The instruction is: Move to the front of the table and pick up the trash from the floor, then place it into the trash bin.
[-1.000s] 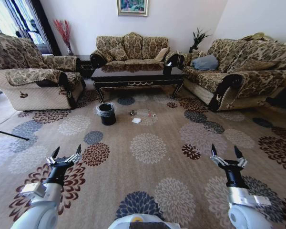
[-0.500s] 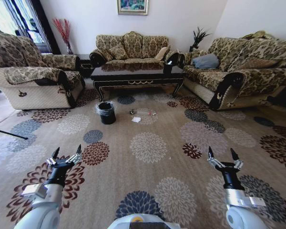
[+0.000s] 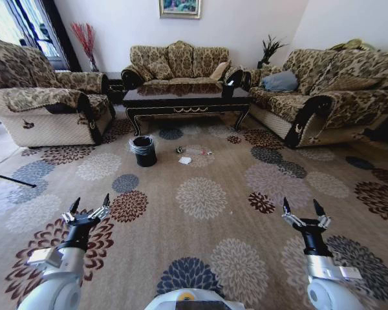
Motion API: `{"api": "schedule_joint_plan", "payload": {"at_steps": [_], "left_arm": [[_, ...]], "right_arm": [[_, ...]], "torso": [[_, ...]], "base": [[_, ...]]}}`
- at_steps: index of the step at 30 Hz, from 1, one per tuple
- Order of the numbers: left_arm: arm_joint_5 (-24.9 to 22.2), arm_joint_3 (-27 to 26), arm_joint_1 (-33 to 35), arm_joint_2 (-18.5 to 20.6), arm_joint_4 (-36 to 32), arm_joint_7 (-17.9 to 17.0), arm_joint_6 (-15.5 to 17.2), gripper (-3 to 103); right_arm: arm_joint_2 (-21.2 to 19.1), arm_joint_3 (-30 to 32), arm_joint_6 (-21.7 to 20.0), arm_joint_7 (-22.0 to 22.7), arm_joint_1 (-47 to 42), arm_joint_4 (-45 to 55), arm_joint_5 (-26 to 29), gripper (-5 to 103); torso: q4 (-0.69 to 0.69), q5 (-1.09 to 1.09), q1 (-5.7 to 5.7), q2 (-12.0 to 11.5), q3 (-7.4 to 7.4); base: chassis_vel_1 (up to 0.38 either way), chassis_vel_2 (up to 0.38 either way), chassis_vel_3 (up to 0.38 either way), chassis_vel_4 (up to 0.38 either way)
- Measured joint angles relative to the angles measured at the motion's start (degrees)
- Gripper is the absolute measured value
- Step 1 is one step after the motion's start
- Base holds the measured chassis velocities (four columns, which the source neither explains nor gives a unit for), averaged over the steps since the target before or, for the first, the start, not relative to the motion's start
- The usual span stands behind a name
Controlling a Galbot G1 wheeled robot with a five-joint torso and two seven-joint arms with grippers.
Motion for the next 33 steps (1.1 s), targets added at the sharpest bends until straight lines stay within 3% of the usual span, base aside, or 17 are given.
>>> {"api": "schedule_joint_plan", "payload": {"at_steps": [15,19,33], "left_arm": [[0.14,0.29,-0.04,0.83,0.52,0.11,-0.3,100],[-0.03,0.32,-0.06,0.83,0.17,0.12,-0.35,100],[-0.95,0.04,0.69,1.62,-0.57,0.09,-0.22,100]], "right_arm": [[-0.71,-0.26,-0.87,0.16,0.79,-0.05,1.34,100],[-0.69,-0.78,-1.54,-0.02,0.89,-0.24,1.8,100],[-0.87,-0.14,-1.95,0.01,1.03,-0.99,1.99,100]], "torso": [[0.01,0.0,-0.82,-2.99,-2.14],[0.0,0.0,-1.18,-4.61,-3.43],[0.01,0.0,-1.21,-7.29,-5.91]], "base": [[0.0,0.0,0.0,0.0],[0.0,0.0,0.0,0.0],[0.0,0.0,0.0,0.0]]}}
